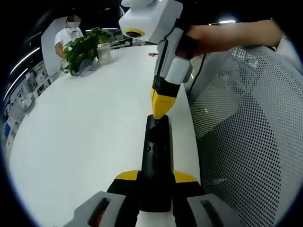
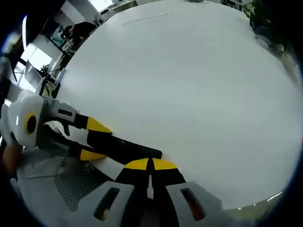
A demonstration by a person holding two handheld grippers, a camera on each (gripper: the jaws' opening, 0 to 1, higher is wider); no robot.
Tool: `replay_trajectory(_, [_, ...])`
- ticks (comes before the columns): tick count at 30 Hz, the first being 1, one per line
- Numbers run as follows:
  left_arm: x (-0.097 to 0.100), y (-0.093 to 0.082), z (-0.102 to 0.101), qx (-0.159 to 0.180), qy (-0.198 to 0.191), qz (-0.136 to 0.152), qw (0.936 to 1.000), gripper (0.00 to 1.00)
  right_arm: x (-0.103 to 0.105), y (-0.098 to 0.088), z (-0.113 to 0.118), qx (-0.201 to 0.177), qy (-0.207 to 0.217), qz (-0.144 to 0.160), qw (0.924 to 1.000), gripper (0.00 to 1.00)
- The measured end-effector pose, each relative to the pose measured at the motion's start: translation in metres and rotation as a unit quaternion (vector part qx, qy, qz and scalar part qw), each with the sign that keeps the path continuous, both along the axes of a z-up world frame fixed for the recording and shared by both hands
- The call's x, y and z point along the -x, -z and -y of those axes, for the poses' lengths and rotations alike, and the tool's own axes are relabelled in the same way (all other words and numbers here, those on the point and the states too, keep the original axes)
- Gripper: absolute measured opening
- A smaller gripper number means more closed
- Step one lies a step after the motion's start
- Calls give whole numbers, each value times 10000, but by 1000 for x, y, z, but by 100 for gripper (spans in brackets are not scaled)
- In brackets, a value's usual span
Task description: Press the specified remote control buttons in sequence, fully releasing each button before pressing the next.
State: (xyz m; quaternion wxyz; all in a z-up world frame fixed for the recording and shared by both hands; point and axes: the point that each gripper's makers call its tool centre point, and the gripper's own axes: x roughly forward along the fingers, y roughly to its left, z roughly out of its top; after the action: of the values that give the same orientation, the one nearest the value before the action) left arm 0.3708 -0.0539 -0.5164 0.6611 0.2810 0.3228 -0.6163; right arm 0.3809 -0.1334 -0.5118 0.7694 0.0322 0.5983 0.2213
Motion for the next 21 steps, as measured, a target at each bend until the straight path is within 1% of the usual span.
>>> replay_trajectory(2, [0, 0, -1, 11, 13, -35, 10000, 25, 1, 0, 0, 6, -15, 22, 10000, 0])
replay_trajectory(5, [0, 0, -1, 41, -43, -180, 9998, 25, 1, -1, -1, 34, -69, 22, 10000, 0])
replay_trajectory(7, [1, 0, -3, 23, -8, -148, 9999, 25, 1, -1, -1, 32, -82, 15, 10000, 0])
replay_trajectory(12, [2, 0, -12, -129, 15, -162, 9998, 25, 2, -2, -1, 21, -59, -7, 10000, 0])
replay_trajectory(17, [3, 0, -21, -236, -39, -264, 9994, 24, 1, -2, -1, 55, -112, 33, 9999, 0])
replay_trajectory(21, [4, 0, -25, -268, -91, -355, 9990, 24, 1, -2, -1, 12, -73, 3, 10000, 0])
